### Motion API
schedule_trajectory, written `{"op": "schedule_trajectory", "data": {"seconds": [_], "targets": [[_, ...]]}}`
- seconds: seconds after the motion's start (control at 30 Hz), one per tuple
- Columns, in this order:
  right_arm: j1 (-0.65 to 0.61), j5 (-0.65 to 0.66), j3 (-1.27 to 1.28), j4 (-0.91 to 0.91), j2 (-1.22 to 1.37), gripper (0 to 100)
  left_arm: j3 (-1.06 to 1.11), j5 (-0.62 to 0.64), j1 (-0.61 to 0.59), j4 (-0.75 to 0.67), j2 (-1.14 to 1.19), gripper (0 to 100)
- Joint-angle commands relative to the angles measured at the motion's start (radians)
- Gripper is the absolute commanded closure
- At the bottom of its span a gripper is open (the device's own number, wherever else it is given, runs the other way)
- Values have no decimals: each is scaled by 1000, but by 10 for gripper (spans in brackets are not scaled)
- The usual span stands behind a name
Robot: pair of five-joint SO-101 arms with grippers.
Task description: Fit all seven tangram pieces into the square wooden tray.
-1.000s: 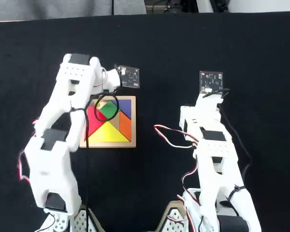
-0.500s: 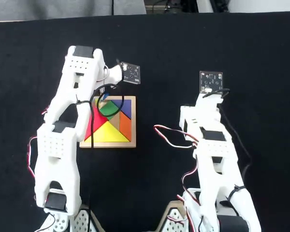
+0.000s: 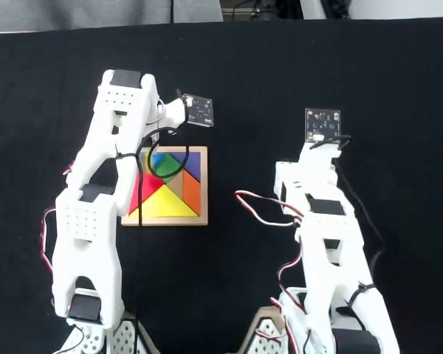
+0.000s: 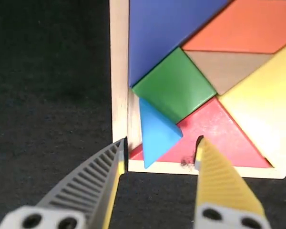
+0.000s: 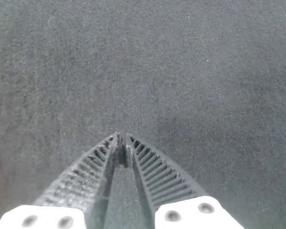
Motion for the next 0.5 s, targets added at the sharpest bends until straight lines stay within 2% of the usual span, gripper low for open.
{"op": "schedule_trajectory", "data": {"seconds": [0.0,0.23,0.47], "targets": [[-17,12,-53,-23,-39,987,-102,6,-33,8,-23,759],[-17,12,-53,-23,-42,987,-150,6,-102,77,-11,759],[-17,12,-53,-23,-39,987,-160,8,-99,32,71,759]]}}
